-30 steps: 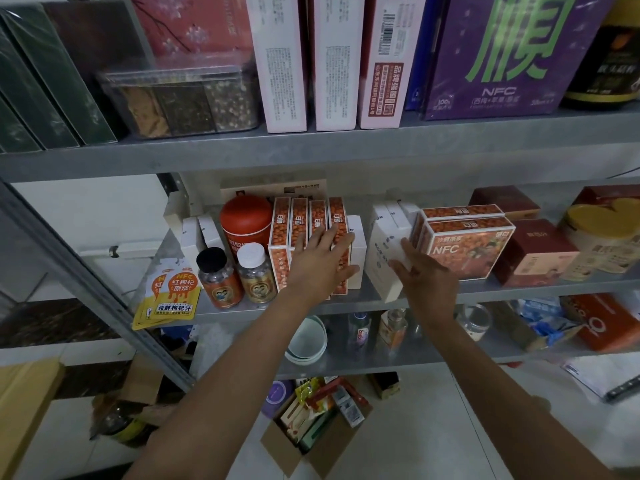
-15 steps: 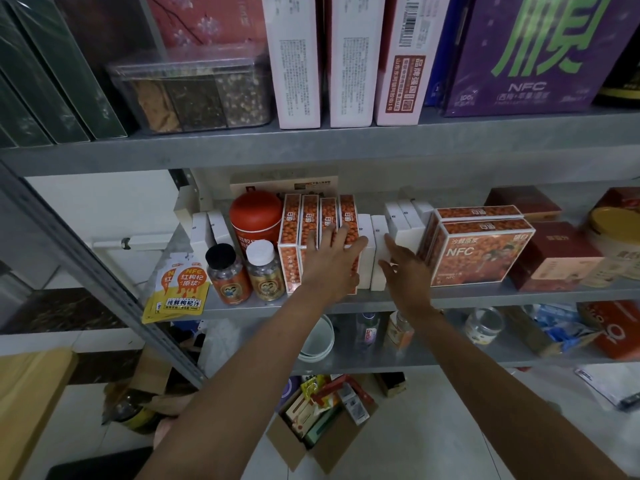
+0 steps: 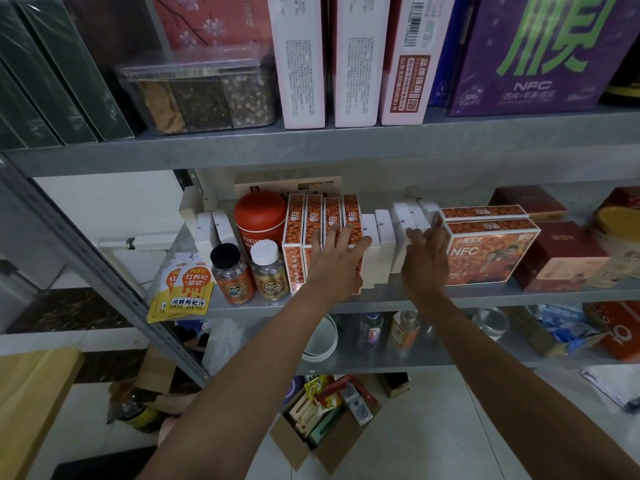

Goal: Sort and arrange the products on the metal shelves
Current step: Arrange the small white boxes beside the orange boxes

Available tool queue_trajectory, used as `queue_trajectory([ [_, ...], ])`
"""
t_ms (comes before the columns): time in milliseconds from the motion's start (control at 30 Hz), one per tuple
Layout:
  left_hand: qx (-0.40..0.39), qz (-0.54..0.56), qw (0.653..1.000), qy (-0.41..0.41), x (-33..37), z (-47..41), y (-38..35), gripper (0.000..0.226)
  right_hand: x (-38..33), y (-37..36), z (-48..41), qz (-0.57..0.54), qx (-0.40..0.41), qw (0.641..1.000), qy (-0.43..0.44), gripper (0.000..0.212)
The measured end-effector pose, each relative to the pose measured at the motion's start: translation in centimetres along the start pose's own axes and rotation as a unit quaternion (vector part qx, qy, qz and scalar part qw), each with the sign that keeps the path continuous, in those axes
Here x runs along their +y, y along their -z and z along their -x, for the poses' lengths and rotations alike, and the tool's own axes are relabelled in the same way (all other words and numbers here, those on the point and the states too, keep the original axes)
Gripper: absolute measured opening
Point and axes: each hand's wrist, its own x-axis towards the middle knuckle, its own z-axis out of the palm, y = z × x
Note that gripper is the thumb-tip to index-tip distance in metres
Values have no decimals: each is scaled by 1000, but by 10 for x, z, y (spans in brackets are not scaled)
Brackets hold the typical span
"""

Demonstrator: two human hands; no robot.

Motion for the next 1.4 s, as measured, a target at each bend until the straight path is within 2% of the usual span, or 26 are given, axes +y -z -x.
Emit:
queue_trajectory([
  [67, -3, -1, 1000, 0, 0, 0, 0, 79, -2, -1, 6, -32, 42, 999, -2, 33],
  [267, -17, 23, 1000, 3, 0, -1, -3, 82, -3, 3, 14, -135, 64, 988, -46, 30],
  [467, -39, 64, 997, 2, -4, -2, -6, 85, 6, 21, 38, -152, 91, 981, -78, 22],
  [600, -79, 116, 990, -1, -7, -1, 3, 83, 13, 38, 53, -214, 109, 960, -141, 25],
  [667, -41, 160, 986, 7, -5, 6, 10, 78, 19, 49, 58, -271, 126, 942, -150, 25],
  [733, 57, 201, 977, 30, 1, 16, 14, 68, 26, 60, 61, -336, 130, 921, -146, 17],
  [800, 143, 246, 956, 73, 10, 26, 17, 54, 32, 73, 61, -400, 101, 896, -165, 8],
  [867, 161, 310, 932, 102, 20, 35, 16, 41, 39, 84, 57, -441, 61, 873, -199, 6],
  [933, 94, 437, 887, 114, 32, 47, 12, 37, 42, 95, 54, -475, 30, 854, -210, 13],
  [1033, -45, 617, 768, 167, 49, 64, 9, 38, 40, 106, 52, -516, -3, 829, -217, 16],
  [1100, -86, 680, 704, 185, 55, 74, 6, 22, 38, 108, 52, -533, -8, 815, -228, 16],
  [1167, -87, 704, 678, 194, 58, 82, 6, 14, 36, 108, 51, -543, -11, 806, -236, 17],
  [1267, -72, 722, 652, 220, 58, 89, 8, 14, 33, 105, 50, -547, -36, 800, -245, 15],
  [1400, -44, 721, 649, 240, 60, 95, 17, 15, 29, 101, 48, -572, -61, 771, -275, 15],
])
